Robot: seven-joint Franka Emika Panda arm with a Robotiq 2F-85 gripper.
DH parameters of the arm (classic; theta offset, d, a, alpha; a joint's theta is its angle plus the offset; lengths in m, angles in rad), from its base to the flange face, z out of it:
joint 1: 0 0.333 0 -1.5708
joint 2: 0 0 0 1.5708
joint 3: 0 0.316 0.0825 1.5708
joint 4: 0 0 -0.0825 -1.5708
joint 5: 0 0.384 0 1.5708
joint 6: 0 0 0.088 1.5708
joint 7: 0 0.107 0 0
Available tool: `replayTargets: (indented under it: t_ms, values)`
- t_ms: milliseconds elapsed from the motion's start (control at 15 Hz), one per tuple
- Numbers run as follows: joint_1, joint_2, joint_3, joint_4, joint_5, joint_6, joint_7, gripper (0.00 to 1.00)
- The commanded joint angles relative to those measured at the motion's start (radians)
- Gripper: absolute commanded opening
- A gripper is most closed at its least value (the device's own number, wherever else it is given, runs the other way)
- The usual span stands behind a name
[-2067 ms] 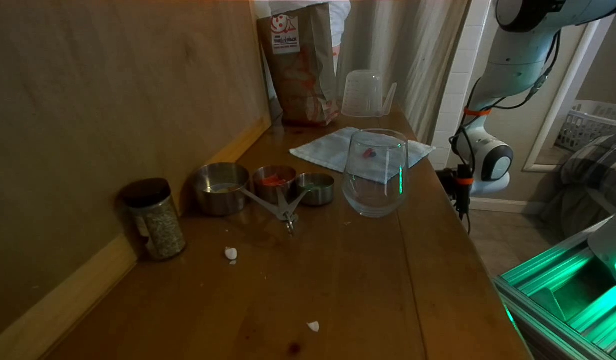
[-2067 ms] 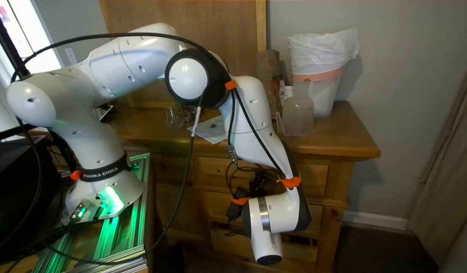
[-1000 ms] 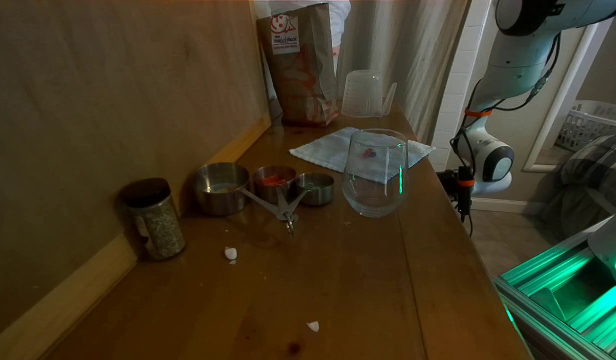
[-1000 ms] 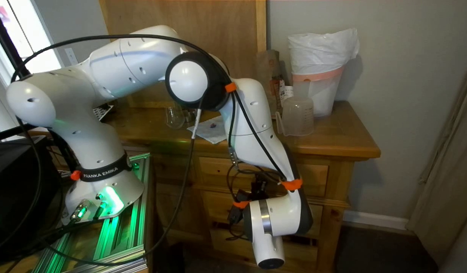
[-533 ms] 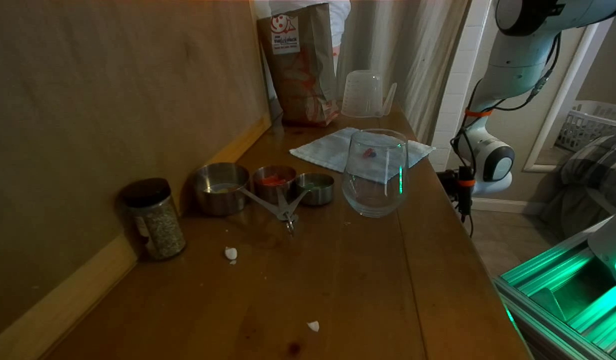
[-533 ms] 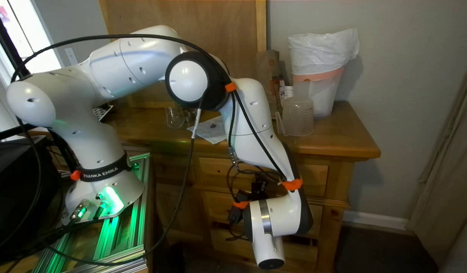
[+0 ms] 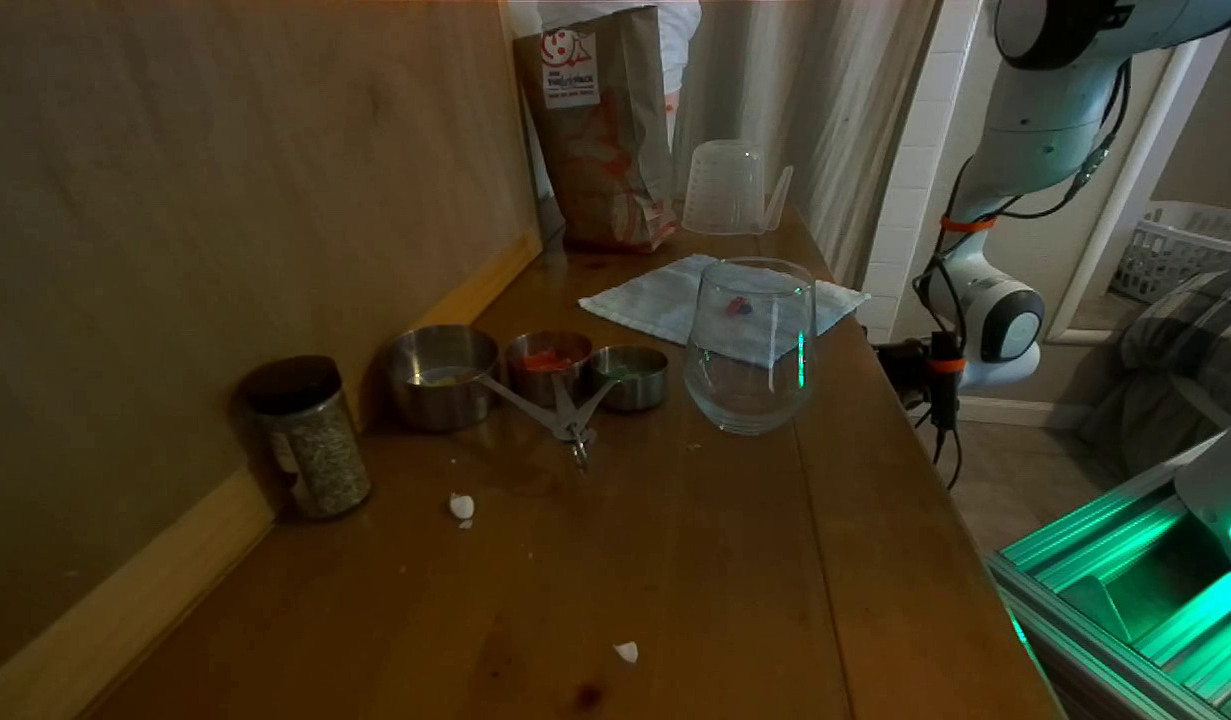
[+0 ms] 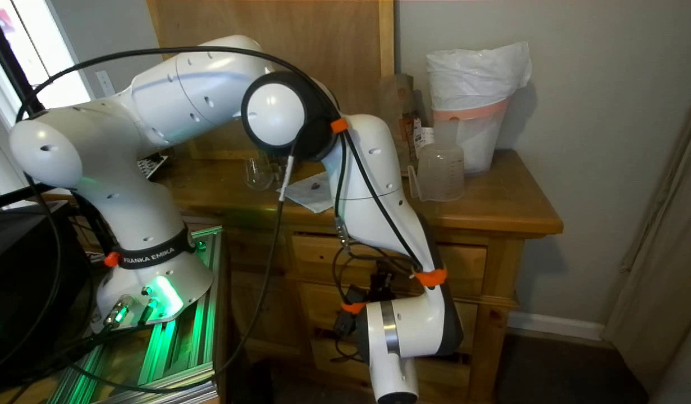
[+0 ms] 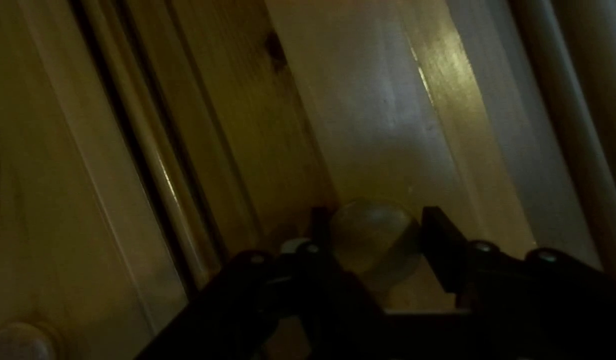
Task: Open the topmost drawer on the right.
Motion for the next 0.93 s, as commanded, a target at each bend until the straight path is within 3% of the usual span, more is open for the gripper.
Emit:
replayTargets:
  t_ms: [0,867]
  values:
    - [-0.024,-0.040,-0.034,-0.041,0.020,-0.018,-0.008,0.24]
    - [-0.039,-0.110,-0.128,-0.113,-0.004,-0.010,-0.023,0.24]
